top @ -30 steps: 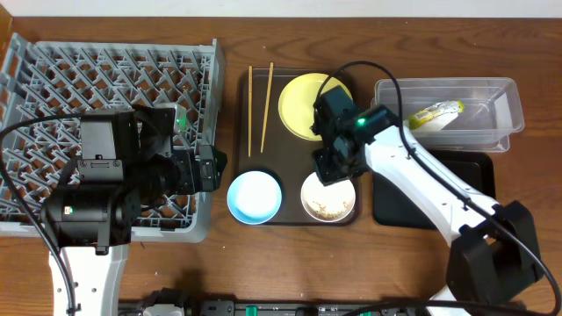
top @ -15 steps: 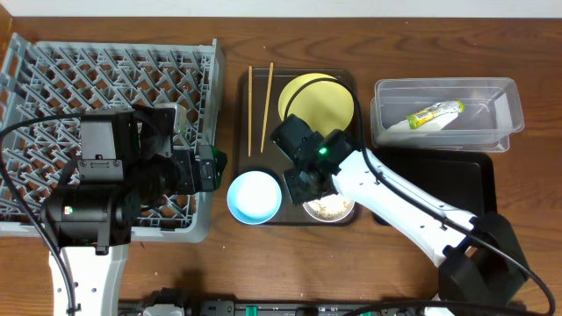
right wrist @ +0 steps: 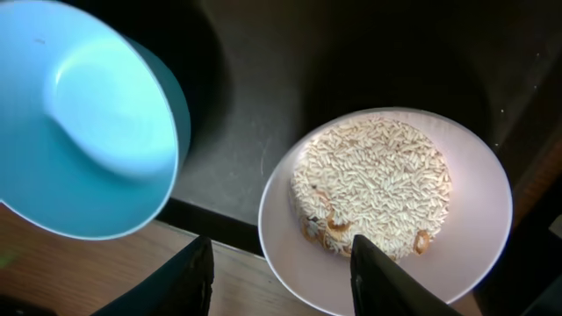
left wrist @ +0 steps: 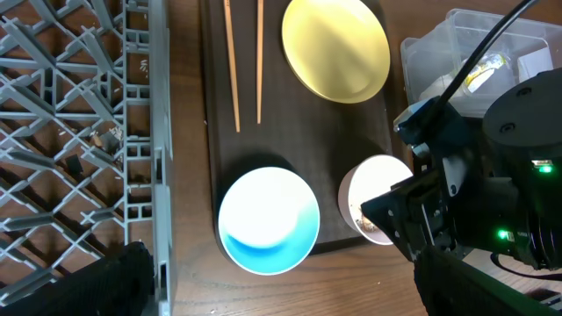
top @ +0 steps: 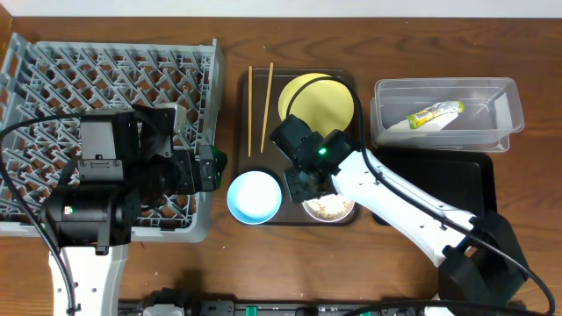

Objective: Sort waste into correct bins and load items into the dishwasher
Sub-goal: 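Lower the right gripper and pinch the rim of the white rice bowl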

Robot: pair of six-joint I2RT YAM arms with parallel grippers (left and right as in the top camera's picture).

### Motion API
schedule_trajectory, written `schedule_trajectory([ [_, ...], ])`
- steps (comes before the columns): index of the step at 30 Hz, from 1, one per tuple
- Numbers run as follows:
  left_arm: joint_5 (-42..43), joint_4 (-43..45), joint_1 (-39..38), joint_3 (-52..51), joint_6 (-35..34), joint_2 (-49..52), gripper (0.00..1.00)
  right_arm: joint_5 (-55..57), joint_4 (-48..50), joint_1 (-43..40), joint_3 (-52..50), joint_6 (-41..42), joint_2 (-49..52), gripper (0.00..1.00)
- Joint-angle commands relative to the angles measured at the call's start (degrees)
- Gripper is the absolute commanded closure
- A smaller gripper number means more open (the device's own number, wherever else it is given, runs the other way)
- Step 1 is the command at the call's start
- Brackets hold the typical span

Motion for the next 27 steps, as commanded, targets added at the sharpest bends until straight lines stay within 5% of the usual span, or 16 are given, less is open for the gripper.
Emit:
schedule_trajectory([
  [1, -0.1, -0.2, -0.2, 0.8, 0.8, 0.0, 0.02, 0.6, 0.5, 0.8, 0.3, 1.7, 2.1, 0.52],
  [18, -0.1, -0.2, -0.2, 0.8, 0.8, 0.0, 0.02, 3.9, 1.4, 4.0, -0.1, 1.7, 6.0, 0.53],
  [27, -0.1, -0.2, -0.2, 0.8, 0.8, 0.0, 0.02, 6.0, 6.5, 4.0, -5.0, -1.3, 6.1, 0.75],
])
